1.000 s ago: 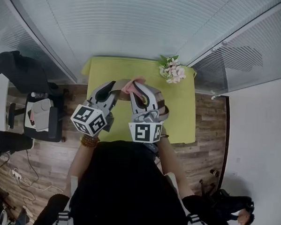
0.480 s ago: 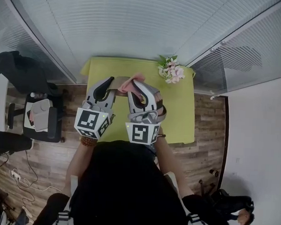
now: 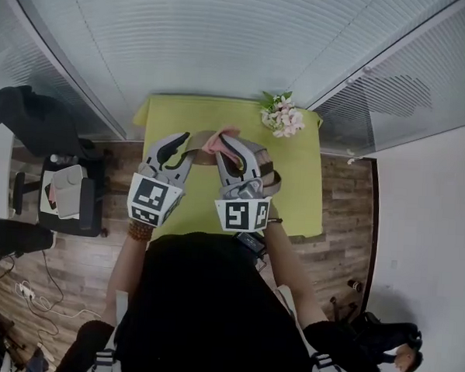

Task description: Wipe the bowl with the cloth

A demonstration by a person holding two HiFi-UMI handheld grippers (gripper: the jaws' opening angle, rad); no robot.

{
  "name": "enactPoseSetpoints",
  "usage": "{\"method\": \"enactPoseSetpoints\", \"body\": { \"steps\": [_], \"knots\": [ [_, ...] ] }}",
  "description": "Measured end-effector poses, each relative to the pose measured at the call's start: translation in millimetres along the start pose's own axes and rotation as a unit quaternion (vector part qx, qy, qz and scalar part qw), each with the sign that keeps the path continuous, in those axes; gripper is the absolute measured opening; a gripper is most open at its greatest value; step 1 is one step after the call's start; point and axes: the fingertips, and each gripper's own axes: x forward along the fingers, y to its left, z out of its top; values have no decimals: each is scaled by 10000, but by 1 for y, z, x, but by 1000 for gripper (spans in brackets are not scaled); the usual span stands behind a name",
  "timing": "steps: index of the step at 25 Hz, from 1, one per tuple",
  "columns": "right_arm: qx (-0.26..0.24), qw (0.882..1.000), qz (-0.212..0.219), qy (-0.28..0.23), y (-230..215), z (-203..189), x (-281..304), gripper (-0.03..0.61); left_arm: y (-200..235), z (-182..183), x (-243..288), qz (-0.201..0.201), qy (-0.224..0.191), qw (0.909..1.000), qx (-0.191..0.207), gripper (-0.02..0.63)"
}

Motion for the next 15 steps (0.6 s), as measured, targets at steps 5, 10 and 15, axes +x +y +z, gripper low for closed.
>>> {"method": "enactPoseSetpoints", "body": {
  "steps": [5, 10, 15],
  "knots": [
    [-1035, 9944, -152, -169, 2, 21, -4, 25, -1, 12, -1, 461, 253, 9937, 992, 20],
    [49, 9969, -577, -533, -18, 36, -10, 26, 7, 39, -14, 512, -686, 9960, -242, 24],
    [1208, 9866, -898, -623, -24, 34, -24, 28, 7, 47, -24, 161, -1220, 9851, -1198, 31]
  ]
}}
